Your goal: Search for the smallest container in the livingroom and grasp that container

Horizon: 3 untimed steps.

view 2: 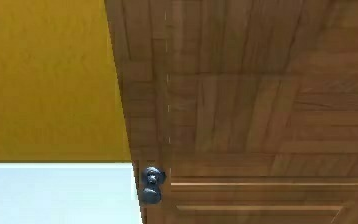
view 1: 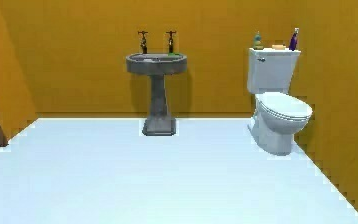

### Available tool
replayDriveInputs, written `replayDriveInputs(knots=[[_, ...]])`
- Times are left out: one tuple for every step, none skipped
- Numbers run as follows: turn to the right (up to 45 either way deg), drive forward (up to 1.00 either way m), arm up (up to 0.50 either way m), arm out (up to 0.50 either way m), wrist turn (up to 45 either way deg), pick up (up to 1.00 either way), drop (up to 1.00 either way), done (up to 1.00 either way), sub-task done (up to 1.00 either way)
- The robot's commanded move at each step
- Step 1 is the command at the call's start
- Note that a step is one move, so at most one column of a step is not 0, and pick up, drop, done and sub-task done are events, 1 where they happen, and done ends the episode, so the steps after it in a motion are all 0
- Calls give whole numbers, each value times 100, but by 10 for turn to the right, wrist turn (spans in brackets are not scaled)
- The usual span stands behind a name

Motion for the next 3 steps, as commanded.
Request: replayDriveInputs(knots=[[-450,0,0,0,0,0,0,0,0],[-450,0,0,0,0,0,0,0,0],[0,10,0,0,0,0,0,0,0]])
